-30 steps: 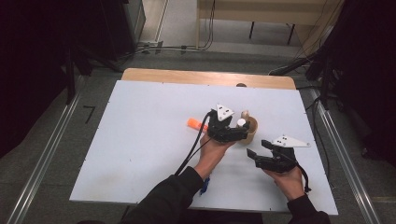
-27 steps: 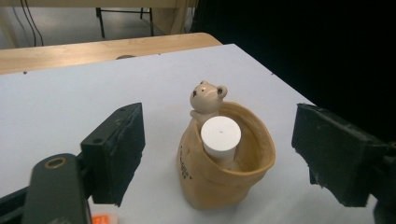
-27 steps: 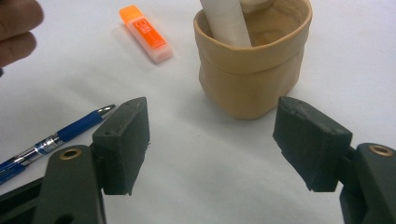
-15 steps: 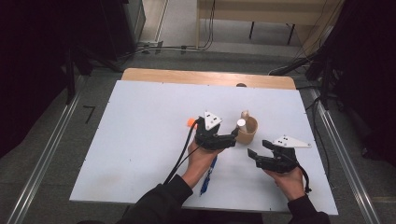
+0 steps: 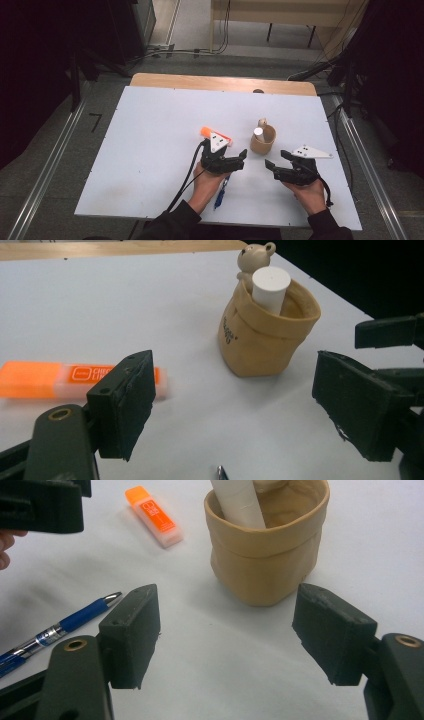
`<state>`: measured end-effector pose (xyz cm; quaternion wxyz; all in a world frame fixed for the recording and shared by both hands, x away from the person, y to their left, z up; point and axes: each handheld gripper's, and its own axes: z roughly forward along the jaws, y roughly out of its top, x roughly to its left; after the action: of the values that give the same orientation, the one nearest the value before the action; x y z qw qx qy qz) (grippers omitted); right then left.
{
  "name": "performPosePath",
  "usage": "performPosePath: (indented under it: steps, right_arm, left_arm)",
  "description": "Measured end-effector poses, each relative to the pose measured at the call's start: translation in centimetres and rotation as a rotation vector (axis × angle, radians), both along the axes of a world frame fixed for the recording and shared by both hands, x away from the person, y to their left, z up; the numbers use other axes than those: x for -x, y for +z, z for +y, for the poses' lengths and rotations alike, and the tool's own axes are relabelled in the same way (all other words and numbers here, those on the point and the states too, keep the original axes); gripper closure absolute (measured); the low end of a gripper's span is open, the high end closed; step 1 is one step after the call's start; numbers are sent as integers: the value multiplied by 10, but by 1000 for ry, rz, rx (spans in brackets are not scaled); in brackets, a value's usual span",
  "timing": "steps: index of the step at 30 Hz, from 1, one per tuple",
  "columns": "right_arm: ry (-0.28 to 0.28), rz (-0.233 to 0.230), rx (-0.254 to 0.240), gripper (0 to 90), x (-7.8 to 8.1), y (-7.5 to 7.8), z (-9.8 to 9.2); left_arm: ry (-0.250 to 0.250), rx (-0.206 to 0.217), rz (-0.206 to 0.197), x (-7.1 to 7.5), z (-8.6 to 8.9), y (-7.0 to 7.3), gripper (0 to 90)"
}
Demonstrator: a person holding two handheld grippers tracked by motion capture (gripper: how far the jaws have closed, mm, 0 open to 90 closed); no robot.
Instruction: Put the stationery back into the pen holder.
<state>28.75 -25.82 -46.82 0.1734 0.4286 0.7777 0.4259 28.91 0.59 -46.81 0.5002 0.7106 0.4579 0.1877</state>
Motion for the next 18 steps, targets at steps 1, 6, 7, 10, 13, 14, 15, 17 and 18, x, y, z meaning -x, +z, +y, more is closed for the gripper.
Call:
performPosePath:
  steps: [1, 6, 7, 10, 13, 14, 15, 17, 18]
  right_arm:
    - [0, 0, 0, 254, 0, 0, 0]
    - [1, 2, 0, 254, 0, 0, 0]
    - [0, 2, 0, 254, 0, 0, 0]
    - [0, 2, 1, 254, 0, 0, 0]
    - [1, 2, 1, 254, 0, 0, 1]
    - [1, 2, 2, 254, 0, -1, 1]
    - [1, 2, 2, 254, 0, -1, 1]
    - [2, 3, 3, 254, 0, -1, 1]
    - [2, 3, 3, 255, 0, -1, 1]
  left_arm:
    - [2, 0, 3, 2, 1, -1, 186]
    - [7, 9, 21, 7, 4, -9, 188]
    - [5, 10, 23, 8, 5, -10, 200]
    - [10, 7, 26, 11, 6, -14, 200]
    - [13, -5, 17, 15, 6, -18, 200]
    - [12, -5, 20, 16, 6, -19, 200]
    - [10, -7, 19, 17, 6, -20, 200]
    - [9, -17, 17, 19, 6, -22, 200]
    - [8, -25, 16, 20, 6, -23, 200]
